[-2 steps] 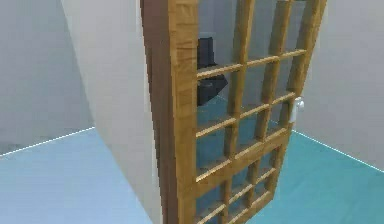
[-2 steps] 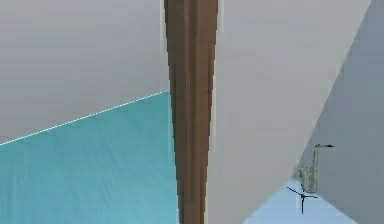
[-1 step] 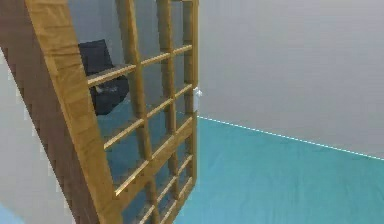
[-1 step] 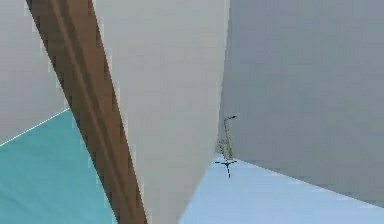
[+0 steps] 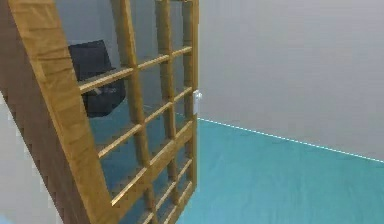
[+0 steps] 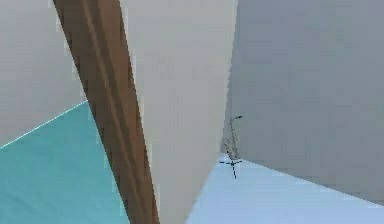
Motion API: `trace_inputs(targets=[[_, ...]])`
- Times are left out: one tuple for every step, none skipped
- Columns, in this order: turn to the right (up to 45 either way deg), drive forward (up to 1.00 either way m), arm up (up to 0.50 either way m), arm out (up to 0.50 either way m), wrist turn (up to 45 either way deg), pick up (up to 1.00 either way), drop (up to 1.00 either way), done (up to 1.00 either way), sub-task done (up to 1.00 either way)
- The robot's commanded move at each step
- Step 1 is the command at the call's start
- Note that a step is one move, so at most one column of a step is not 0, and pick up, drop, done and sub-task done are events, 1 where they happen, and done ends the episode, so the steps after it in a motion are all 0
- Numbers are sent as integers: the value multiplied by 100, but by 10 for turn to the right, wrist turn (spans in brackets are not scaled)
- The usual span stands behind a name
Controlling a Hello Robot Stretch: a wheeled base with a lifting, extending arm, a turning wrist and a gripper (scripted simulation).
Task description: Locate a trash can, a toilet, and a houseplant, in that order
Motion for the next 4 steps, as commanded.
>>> trace_inputs(targets=[[270,0,0,0,0,0,0,0,0],[0,50,0,0,0,0,0,0,0],[420,0,0,0,0,0,0,0,0],[0,25,0,0,0,0,0,0,0]])
